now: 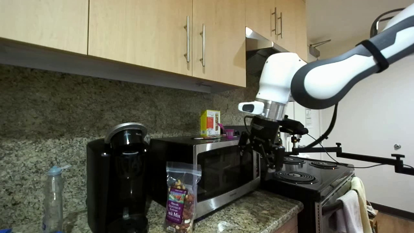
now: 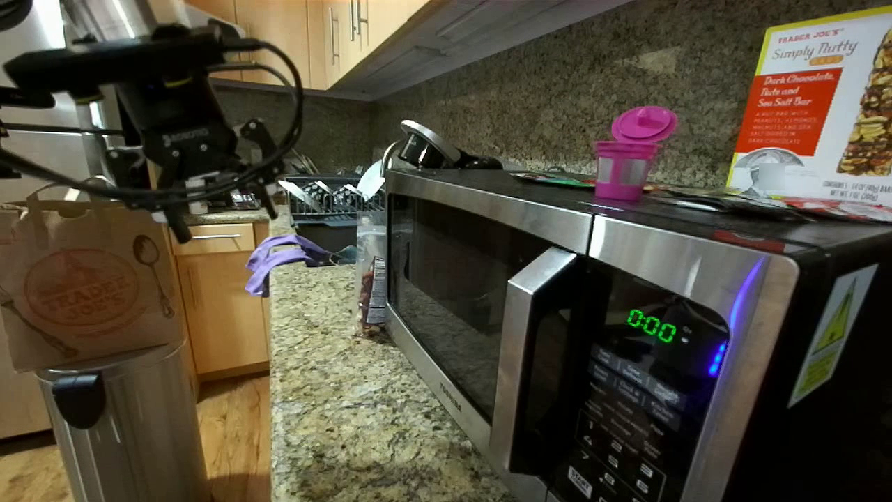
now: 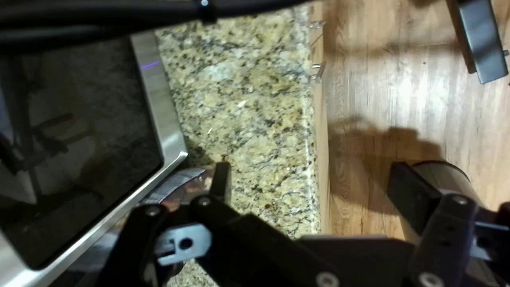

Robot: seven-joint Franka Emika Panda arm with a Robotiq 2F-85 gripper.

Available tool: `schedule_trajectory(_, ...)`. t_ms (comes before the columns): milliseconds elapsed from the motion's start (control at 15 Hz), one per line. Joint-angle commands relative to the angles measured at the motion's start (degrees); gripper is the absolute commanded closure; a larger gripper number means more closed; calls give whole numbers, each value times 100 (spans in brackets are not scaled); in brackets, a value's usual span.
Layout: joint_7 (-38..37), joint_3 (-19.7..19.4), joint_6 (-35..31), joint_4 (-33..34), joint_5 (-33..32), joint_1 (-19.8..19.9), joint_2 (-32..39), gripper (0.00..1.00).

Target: Take the bag plastic bag from on top of the microwave and place it on the countertop

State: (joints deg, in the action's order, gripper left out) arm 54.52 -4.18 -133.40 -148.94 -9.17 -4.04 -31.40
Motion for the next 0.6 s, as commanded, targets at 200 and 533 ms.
schedule_trajectory(200, -704, -217, 28, -738, 124, -59, -562, 0)
schedule_trajectory(533, -1119, -157, 405, -550, 310, 13, -530, 0)
